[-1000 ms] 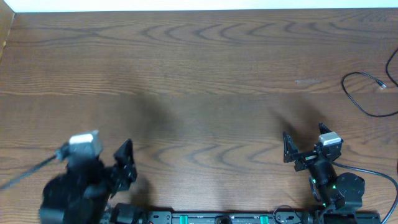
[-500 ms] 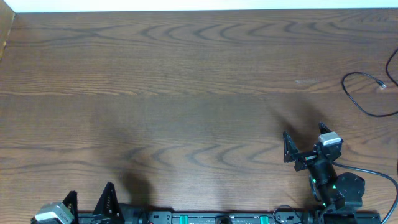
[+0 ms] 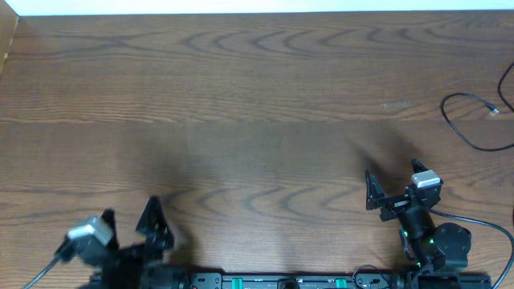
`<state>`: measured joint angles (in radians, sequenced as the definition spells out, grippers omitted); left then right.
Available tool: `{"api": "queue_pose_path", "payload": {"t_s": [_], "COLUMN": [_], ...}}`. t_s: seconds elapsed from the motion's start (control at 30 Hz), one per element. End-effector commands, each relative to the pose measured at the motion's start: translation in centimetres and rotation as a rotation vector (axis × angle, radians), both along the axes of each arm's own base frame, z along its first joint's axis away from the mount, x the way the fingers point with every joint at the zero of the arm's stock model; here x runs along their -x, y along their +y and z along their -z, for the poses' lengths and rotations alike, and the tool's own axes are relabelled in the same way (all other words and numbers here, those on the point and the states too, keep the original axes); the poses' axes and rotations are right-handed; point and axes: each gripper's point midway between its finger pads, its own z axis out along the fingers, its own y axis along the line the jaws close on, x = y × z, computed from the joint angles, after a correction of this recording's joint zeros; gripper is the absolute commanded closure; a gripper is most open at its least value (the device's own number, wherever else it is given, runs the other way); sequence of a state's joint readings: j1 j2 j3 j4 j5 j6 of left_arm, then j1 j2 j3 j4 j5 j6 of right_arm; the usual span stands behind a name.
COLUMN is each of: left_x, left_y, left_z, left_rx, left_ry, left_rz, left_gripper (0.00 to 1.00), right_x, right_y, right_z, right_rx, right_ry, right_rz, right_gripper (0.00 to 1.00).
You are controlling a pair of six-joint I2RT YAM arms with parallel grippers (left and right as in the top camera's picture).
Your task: Untangle cables
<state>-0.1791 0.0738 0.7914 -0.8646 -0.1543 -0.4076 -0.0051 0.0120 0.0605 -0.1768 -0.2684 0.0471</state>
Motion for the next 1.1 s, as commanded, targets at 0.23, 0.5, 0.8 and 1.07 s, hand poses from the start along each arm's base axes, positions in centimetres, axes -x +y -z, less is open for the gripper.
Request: {"api": "queue_pose_path", "payload": {"t_s": [0.23,0.5,0.8,1.07], "left_x": [-7.0,-9.3,-9.6,-9.6], "left_y": [-3.7,-4.1,-4.2,-4.1], "left_z": [4.5,5.9,9.1,10.5], "left_rx": [-0.062,-0.109,-0.160,-0.206], "left_ry": [-0.107,-0.219,-0.209,-0.160], "left_rz": [0.160,0.162,0.169,0.177], "left_gripper": [0.04,0.04,0.04,0.04], "right_x": [0.0,0.0,0.0,0.0], "right_y": [0.1,0.1,0.1,0.1], "right_z": [0.1,0.1,0.1,0.1], "right_rx": [0.011,0.011,0.011,0.011], "right_ry": [-0.004,-0.004,-0.004,-0.004], "right_rz": [-0.006,-0.006,-0.006,-0.006], "right_gripper": [0.01,0.01,0.01,0.01]}}
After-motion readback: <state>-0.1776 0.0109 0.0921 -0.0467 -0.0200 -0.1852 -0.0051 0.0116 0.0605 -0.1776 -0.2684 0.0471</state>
